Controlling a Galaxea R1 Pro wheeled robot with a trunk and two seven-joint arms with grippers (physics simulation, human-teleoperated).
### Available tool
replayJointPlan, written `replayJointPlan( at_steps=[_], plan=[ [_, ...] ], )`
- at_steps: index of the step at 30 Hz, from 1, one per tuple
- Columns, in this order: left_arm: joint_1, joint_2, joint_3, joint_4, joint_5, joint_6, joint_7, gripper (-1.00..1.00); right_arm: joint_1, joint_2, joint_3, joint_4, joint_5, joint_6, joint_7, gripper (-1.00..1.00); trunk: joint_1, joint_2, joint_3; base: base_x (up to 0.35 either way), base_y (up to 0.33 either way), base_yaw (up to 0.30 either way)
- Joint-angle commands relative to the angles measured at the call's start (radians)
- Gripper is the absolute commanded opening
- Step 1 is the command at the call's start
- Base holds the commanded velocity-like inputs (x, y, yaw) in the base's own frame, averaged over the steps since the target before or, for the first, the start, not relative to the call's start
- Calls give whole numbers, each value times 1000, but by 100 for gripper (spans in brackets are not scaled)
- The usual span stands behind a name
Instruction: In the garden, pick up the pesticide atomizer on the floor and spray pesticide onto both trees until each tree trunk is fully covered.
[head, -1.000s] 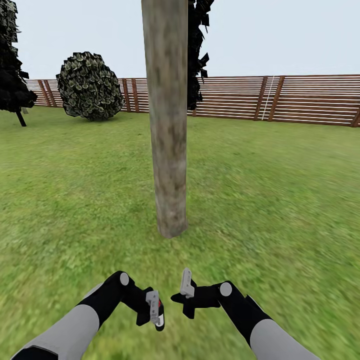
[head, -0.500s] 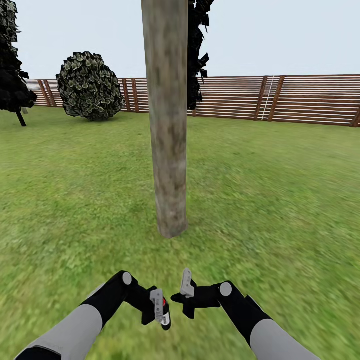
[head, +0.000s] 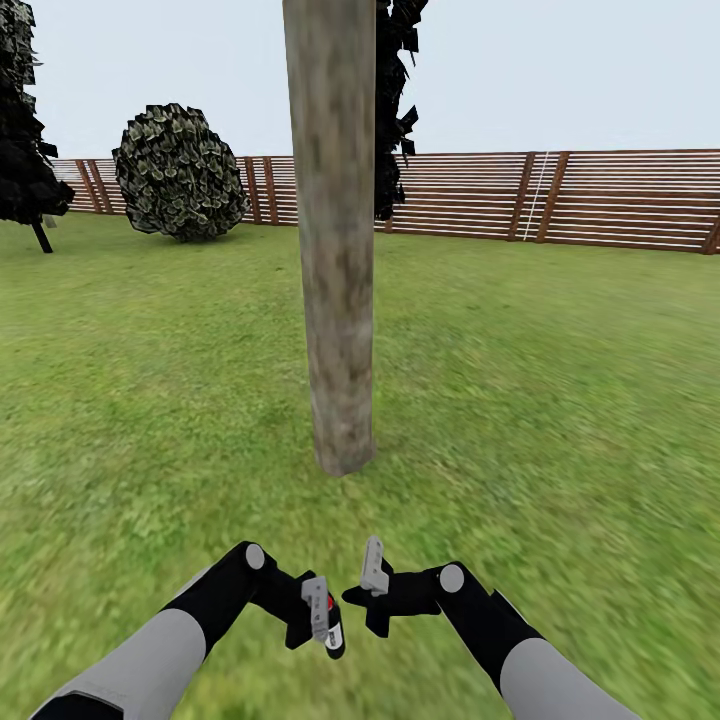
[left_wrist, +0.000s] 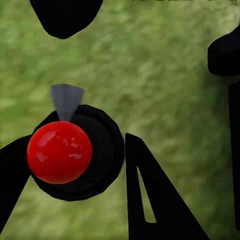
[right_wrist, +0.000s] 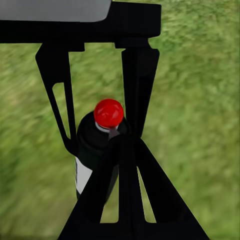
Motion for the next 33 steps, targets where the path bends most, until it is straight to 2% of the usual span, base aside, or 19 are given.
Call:
replayJointPlan(
  at_steps=[1, 8, 25, 33],
  plan=[
    [0, 0, 0, -1, -3, -9, -2, -100, 0, 0, -1, -1, 9, -6, 0, -100, 0, 0, -1, 0, 0, 0],
    [0, -1, 0, -1, 22, -11, -2, -100, 0, 0, -1, -1, 9, -6, 0, -100, 0, 0, -1, 0, 0, 0],
    [0, -1, 0, -1, 25, -12, -2, -100, 0, 0, -1, -1, 9, -5, -1, -100, 0, 0, -1, 0, 0, 0],
    [0, -13, 1, -1, 31, -12, -2, -100, 0, 0, -1, -1, 9, -5, -1, -100, 0, 0, -1, 0, 0, 0]
  ],
)
